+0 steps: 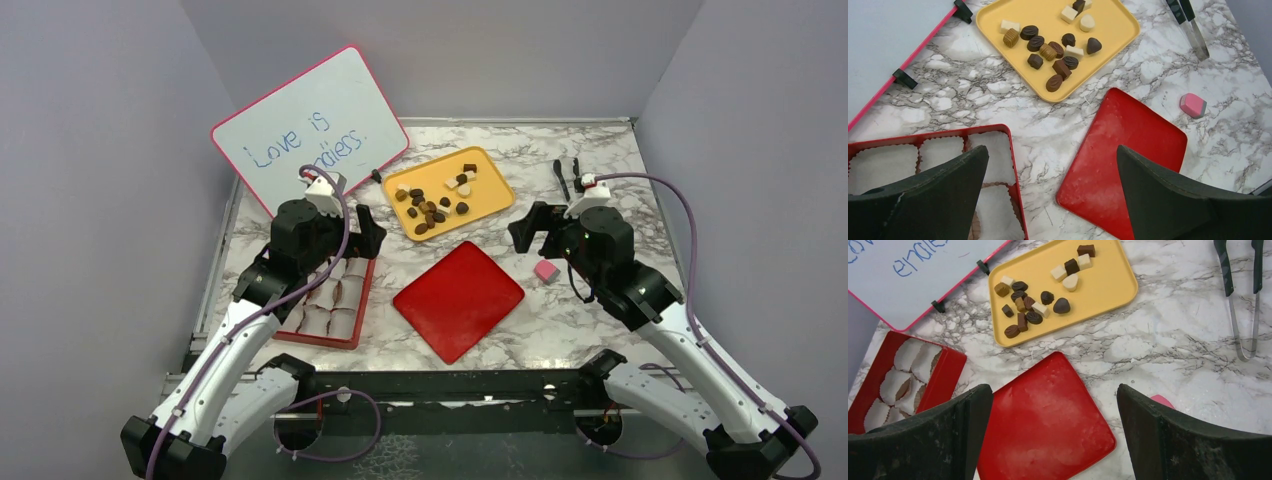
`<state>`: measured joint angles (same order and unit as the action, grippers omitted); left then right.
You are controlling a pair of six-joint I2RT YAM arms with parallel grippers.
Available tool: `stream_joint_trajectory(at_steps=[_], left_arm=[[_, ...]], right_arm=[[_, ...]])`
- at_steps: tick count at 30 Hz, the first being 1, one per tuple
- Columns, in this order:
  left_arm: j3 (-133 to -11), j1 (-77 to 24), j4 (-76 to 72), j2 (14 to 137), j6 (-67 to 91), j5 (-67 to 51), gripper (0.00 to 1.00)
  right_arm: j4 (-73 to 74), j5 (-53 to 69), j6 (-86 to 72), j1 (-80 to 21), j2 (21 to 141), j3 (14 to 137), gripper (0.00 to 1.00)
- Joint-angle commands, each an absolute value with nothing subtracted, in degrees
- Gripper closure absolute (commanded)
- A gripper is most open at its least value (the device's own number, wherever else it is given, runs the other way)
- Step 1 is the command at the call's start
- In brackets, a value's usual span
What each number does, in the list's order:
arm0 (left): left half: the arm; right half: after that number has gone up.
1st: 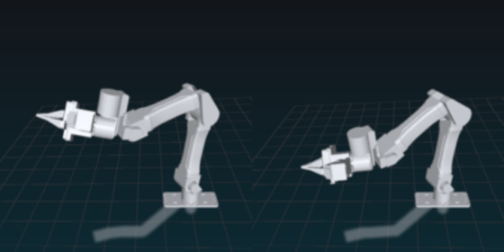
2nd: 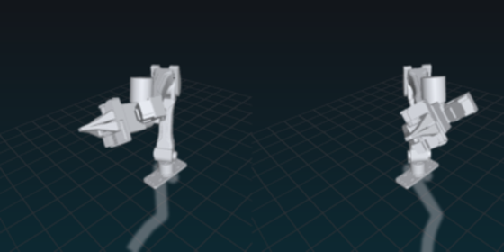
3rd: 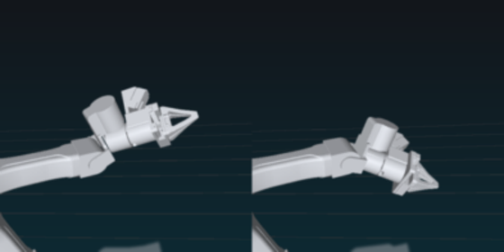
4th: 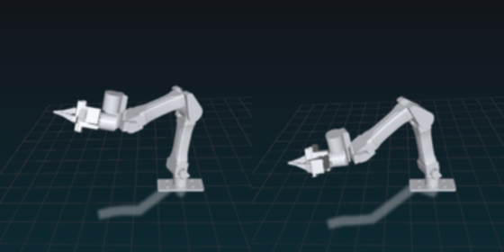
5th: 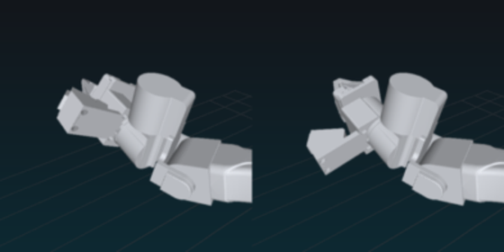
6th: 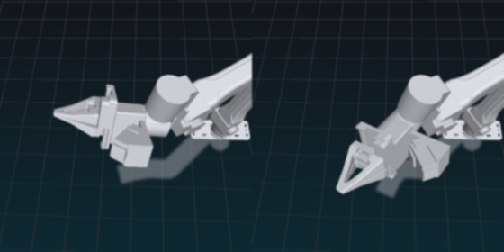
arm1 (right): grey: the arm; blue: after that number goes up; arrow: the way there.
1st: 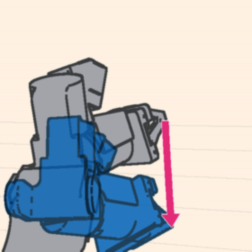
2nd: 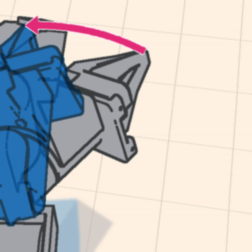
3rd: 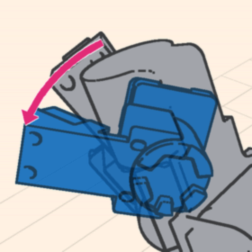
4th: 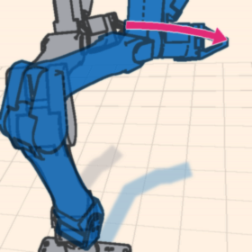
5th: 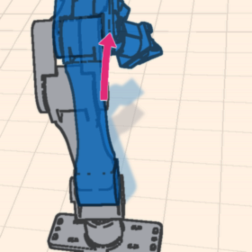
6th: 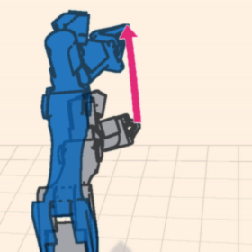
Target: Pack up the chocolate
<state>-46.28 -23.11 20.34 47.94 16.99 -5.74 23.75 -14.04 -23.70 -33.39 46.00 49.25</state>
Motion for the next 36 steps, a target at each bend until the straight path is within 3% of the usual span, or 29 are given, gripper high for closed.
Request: stream_joint_trajectory(at_steps=[1, 9, 18, 26, 36], left_arm=[[-48.3, -23.4, 19.2, 47.6, 17.1, -4.0, 0.01], [-47.2, -23.4, 19.2, 46.5, 17.1, -4.8, 0.01], [-44.9, -23.4, 19.3, 44.3, 16.4, -5.1, 0.01], [-43.5, -23.4, 19.5, 43.1, 15.6, -3.0, 0.01], [-43.2, -23.6, 19.8, 41.8, 15.7, -1.8, 0.01]], right_arm=[[24.4, -13.8, -23.5, -33.7, 45.9, 48.9, 0.0], [19.4, -20.6, -22.5, -33.7, 50.4, 49.2, 0.0], [10.5, -29.8, -10.5, -33.6, 63.3, 51.5, 0.0], [6.7, -27.1, -4.0, -28.6, 76.8, 56.3, 0.0], [4.9, -17.4, -3.1, -15.7, 87.5, 58.6, 0.2]])
